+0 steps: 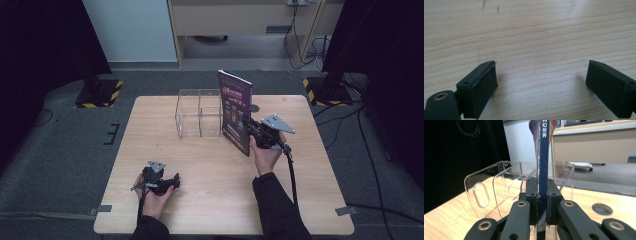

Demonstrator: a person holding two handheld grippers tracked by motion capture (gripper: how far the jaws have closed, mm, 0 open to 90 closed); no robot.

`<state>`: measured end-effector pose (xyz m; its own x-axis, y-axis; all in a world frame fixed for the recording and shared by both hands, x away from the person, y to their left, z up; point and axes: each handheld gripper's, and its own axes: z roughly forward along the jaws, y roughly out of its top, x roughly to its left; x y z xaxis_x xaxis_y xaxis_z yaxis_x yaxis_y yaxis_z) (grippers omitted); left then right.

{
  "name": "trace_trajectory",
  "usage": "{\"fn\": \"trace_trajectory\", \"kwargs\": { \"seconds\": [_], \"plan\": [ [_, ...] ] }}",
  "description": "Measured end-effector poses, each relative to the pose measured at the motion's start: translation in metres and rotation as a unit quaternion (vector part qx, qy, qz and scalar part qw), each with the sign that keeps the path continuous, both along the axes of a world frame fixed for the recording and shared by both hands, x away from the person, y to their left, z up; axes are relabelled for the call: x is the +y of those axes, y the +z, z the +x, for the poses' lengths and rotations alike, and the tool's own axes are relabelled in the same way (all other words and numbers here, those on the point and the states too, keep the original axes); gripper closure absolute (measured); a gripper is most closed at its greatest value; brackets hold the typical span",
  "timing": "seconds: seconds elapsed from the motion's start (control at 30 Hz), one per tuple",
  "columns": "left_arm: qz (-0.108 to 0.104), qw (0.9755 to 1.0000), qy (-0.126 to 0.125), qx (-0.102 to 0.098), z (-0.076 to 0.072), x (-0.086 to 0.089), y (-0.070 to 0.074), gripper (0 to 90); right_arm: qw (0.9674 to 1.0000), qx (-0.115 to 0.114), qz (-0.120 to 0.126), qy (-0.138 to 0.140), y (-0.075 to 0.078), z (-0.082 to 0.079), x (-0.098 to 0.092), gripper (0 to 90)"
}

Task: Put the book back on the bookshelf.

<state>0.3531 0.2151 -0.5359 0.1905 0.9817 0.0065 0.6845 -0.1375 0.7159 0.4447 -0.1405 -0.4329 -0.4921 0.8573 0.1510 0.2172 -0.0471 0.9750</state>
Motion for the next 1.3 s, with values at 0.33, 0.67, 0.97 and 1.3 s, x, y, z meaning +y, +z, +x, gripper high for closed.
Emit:
{"fn": "trace_trajectory", "kwargs": {
  "seconds": [0.33,0.67,0.97,1.3],
  "plan": [
    [0.0,1.0,0.001,0.0,0.0,0.0,0.0,8.8,0.9988,0.035,-0.029,0.016,-0.009,-0.024,-0.015,83.0],
    [0.001,1.0,0.001,0.0,0.0,0.0,0.0,8.7,0.9971,0.052,-0.044,0.035,-0.023,-0.041,-0.021,82.8],
    [0.001,1.0,0.001,0.0,0.0,0.0,0.0,8.7,0.9978,0.043,-0.031,0.04,-0.021,-0.048,-0.024,77.6],
    [0.0,1.0,0.001,0.0,0.0,0.0,0.0,8.7,0.9989,0.028,-0.031,0.022,0.018,-0.032,-0.019,67.0]
  ]
}}
